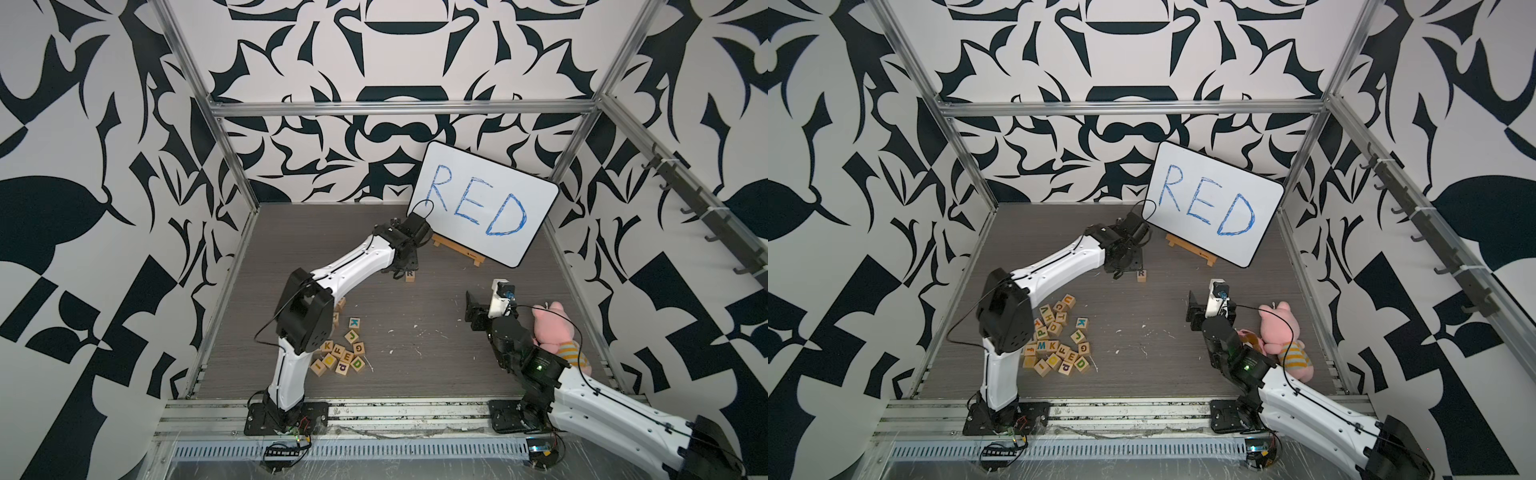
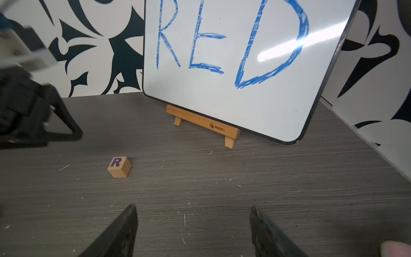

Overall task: Assemble the uppercase word "red" with letter blocks
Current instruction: Place the letter block at the center of the board, then pick up the letter block from the center of the board.

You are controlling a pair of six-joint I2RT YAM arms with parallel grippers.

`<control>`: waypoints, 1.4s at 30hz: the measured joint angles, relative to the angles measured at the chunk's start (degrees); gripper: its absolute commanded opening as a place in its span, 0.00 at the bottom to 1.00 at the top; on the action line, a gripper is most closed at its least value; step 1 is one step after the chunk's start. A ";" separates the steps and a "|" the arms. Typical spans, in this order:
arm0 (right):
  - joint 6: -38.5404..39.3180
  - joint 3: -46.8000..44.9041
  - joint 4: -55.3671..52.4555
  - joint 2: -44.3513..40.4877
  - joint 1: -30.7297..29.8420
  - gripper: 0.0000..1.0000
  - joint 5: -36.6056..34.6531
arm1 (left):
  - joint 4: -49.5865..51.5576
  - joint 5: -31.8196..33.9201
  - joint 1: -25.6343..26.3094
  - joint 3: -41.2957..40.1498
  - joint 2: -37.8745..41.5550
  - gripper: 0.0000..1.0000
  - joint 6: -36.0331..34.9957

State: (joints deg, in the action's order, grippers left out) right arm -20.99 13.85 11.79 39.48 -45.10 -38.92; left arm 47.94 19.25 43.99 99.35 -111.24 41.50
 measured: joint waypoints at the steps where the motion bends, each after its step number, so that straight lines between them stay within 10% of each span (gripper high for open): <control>1: 0.04 0.00 0.11 0.28 0.00 0.78 0.48 | -0.96 1.01 0.00 -2.78 3.26 0.67 0.02; 9: -0.13 0.00 1.77 0.20 0.00 0.79 3.63 | -7.13 9.09 0.00 -25.35 24.33 1.00 1.60; 18: -4.61 0.02 1.64 -2.40 0.00 0.81 8.28 | -11.04 11.96 -0.66 -47.87 42.05 1.00 7.34; 42: -14.14 14.62 -7.67 20.41 -0.57 0.67 28.50 | -3.89 -2.95 -0.85 -61.02 60.92 0.71 15.93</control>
State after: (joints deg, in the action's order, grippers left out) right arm -35.14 28.47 4.12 59.90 -45.67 -10.41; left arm 44.05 16.29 43.13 38.33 -50.33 57.43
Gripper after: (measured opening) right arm 0.672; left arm 0.722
